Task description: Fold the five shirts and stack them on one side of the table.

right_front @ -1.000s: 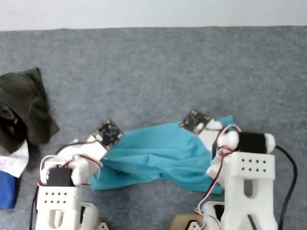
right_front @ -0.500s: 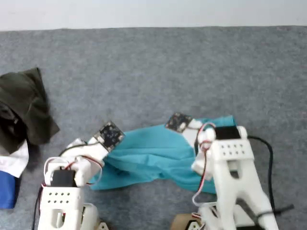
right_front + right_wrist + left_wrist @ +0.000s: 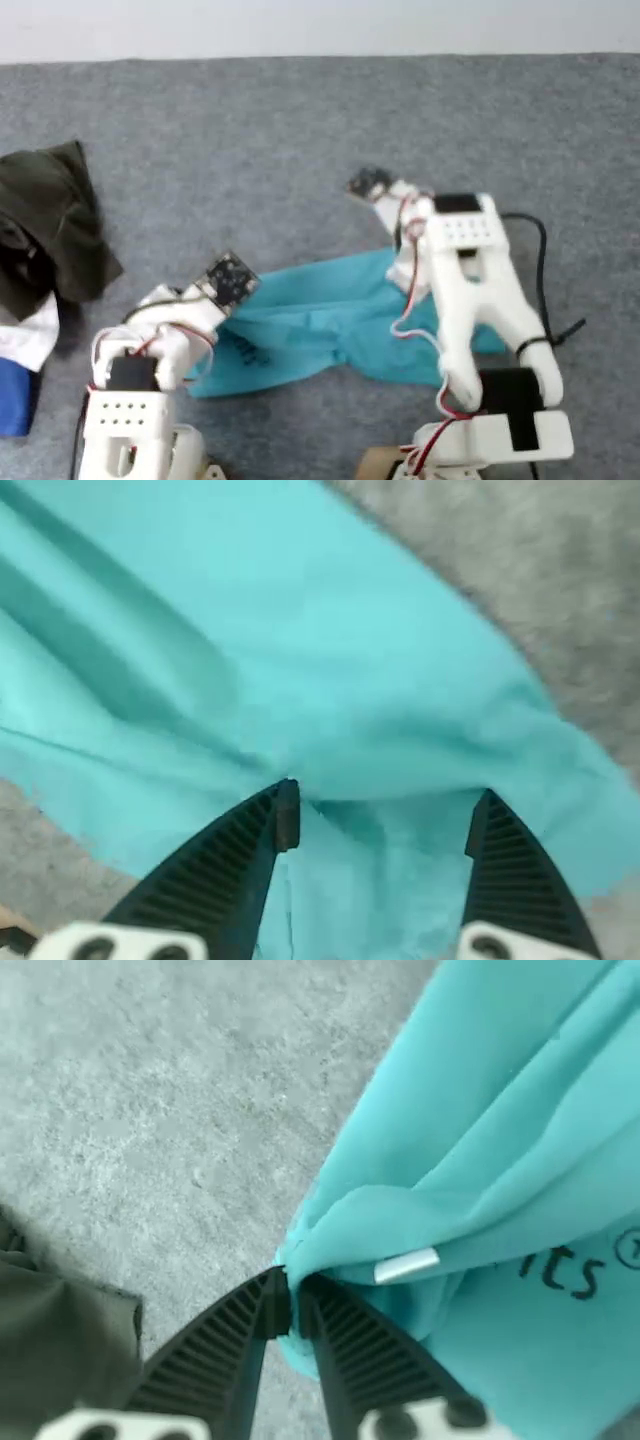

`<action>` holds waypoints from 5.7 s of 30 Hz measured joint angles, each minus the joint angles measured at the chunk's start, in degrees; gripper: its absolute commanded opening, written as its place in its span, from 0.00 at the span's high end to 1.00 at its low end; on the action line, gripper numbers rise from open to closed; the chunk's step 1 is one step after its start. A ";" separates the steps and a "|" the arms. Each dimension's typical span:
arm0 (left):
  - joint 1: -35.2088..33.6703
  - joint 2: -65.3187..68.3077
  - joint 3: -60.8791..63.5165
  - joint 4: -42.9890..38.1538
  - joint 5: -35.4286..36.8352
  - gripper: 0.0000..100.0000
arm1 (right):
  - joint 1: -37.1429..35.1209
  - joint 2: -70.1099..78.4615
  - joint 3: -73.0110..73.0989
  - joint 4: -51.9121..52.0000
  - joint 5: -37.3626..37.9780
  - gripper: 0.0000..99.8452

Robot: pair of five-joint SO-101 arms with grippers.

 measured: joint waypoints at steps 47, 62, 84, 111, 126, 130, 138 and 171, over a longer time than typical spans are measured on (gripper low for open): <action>0.00 0.00 0.26 -5.36 3.16 0.99 | -1.93 1.41 23.47 1.67 6.77 0.77; 0.00 0.00 0.26 -5.36 3.16 0.99 | -1.23 7.12 -2.02 5.80 6.77 0.97; 0.00 0.00 0.26 -5.36 3.16 0.99 | -3.43 11.34 -16.18 19.25 1.93 0.74; 0.00 0.00 0.26 -5.36 3.16 0.99 | -0.62 18.46 -15.65 20.75 3.60 0.79; 0.00 0.00 0.26 -5.36 3.16 0.99 | -0.70 11.08 -11.96 25.23 2.90 0.79; 0.00 0.00 0.26 -5.36 3.16 0.99 | -0.70 11.08 -8.53 22.59 2.90 0.79; 0.00 0.00 0.26 -5.36 3.16 0.99 | -0.70 12.22 -4.84 15.38 2.90 0.79; 0.00 0.00 0.26 -5.36 3.16 0.99 | 1.85 18.81 -13.98 17.23 2.90 0.99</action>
